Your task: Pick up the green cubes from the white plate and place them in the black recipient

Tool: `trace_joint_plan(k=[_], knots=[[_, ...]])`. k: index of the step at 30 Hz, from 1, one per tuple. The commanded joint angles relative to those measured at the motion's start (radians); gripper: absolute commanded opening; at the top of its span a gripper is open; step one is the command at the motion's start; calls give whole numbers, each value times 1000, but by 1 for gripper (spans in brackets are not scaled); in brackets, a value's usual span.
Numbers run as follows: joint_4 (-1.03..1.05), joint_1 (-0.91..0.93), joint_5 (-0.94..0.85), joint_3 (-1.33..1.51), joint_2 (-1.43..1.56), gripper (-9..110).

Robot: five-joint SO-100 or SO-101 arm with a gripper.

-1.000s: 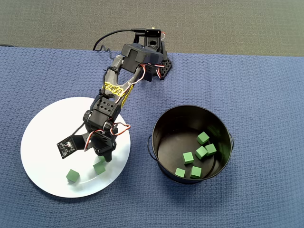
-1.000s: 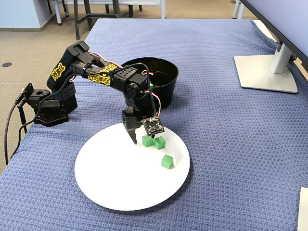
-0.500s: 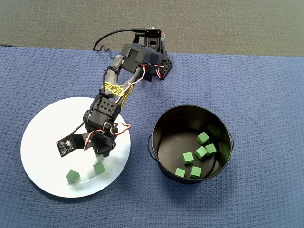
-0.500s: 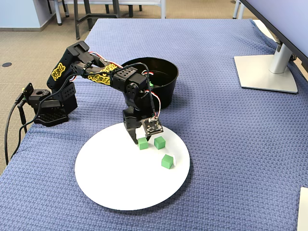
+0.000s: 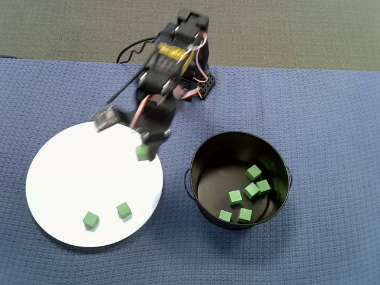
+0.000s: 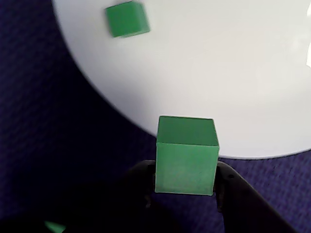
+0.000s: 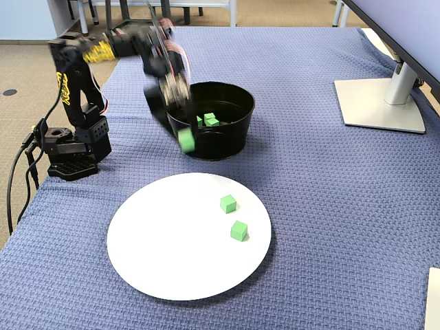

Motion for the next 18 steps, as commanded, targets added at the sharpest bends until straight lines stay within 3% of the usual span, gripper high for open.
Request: trace_joint_plan(k=[1,11,12,13,14,18], knots=[[60,-196,114,-37,169,0],[-132,-663,327,78,-3,0],[-138,-692,333,77,-25,11],[-141,-713,327,74,-37,35],[-140,-721,318,69,-41,47],[-126,-657,253,66,31,45]])
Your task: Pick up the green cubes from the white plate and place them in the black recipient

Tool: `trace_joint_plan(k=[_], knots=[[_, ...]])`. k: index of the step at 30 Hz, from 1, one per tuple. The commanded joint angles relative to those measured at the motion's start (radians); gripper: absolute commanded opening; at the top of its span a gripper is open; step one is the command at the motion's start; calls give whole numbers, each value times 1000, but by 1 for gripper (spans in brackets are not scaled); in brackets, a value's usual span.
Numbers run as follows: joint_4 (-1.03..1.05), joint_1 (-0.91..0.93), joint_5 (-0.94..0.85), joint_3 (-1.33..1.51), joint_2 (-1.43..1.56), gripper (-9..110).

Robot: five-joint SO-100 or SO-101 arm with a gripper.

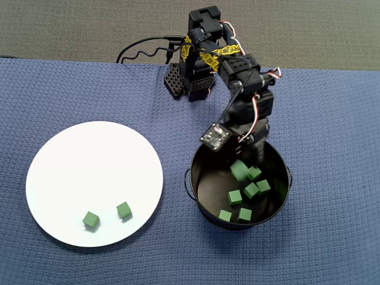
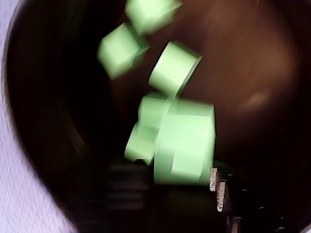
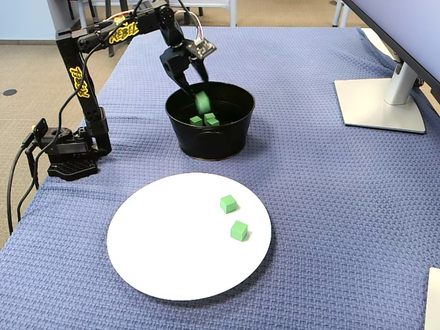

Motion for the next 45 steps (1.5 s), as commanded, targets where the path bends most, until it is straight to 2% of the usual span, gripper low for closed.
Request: trace_joint_plan(k=[1,3,5,10,14,15,16,21,27,34,45], knots=[[8,71,-71,-21,72,45],[17,160,-143,-14,95,44],[3,258,-235,8,107,38],[-110,483,-380,74,58,33],[-232,595,-360,101,21,34],[-253,614,-324,101,12,32],[-272,629,-284,100,6,24],[-322,667,-233,95,-31,22],[-336,707,-235,28,-118,26],[-296,742,-250,-140,-310,44],[-227,784,-318,-301,-491,42]])
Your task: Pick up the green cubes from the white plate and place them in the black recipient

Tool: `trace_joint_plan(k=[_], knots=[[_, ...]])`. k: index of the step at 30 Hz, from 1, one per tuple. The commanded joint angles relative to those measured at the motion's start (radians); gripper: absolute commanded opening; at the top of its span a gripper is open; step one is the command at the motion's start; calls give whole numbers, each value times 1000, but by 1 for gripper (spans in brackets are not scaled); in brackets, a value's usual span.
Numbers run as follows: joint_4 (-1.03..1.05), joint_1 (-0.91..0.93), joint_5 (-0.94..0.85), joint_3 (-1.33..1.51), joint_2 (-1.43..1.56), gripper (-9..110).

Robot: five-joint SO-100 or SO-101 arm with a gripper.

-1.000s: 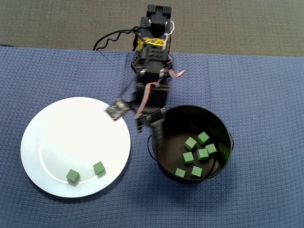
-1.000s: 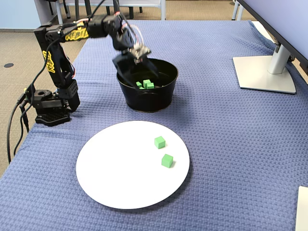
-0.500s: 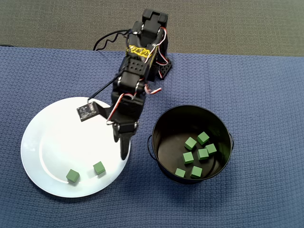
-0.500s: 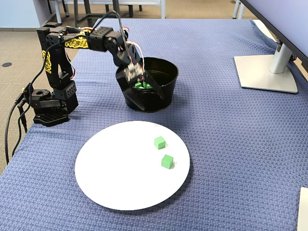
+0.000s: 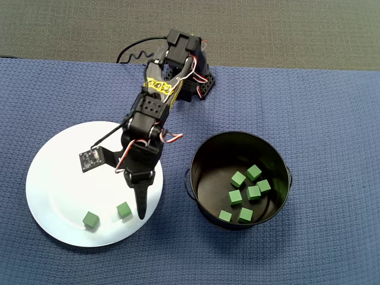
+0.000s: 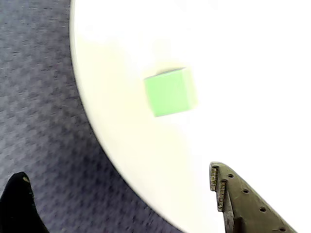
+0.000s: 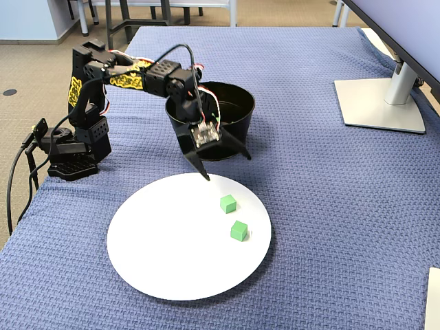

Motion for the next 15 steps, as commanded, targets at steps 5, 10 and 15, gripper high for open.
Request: trace_joint_plan(k=[5,10,15], knots=[[66,15,5,-210,-118,40],[101,15,11,-270,-167,36],[147,17,-31,-336,-227,35]])
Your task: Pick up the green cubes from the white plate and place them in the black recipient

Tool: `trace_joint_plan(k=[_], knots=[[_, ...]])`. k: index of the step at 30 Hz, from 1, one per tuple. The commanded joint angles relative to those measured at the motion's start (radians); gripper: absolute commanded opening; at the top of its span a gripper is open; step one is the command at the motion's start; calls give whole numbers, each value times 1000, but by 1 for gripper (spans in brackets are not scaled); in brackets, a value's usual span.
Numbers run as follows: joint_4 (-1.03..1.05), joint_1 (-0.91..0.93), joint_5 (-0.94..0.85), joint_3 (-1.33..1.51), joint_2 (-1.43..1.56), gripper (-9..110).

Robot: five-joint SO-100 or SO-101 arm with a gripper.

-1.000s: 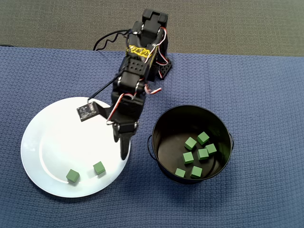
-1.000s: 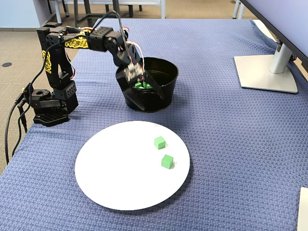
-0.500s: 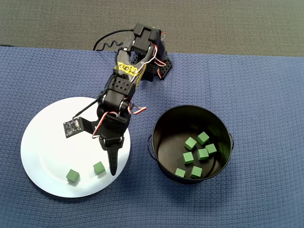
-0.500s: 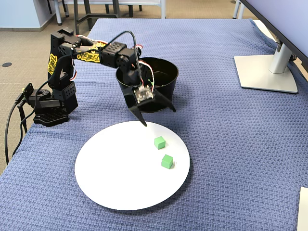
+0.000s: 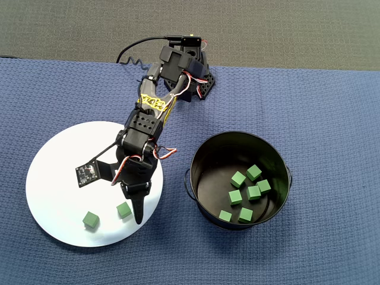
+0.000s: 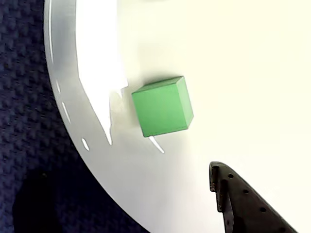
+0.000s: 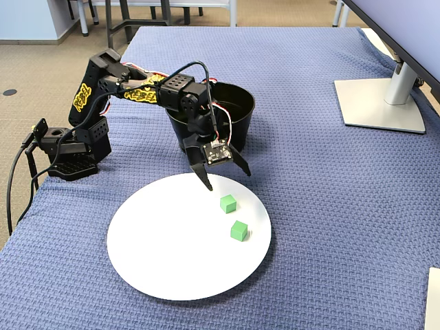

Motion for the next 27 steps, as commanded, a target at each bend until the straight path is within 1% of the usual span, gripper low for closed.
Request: trace_joint_plan(k=[1,6,15,17,19,20,27], knots=[[32,17,-40,-106,-21,35],[48,40,-15,-198,-78,34],[61,80,-74,-241,-120,33],[61,83,-94,-241,-129,31],[49,84,-91,-241,-135,24],[43,86,-89,-241,-137,23],[35,86,-170,-229,-141,25]])
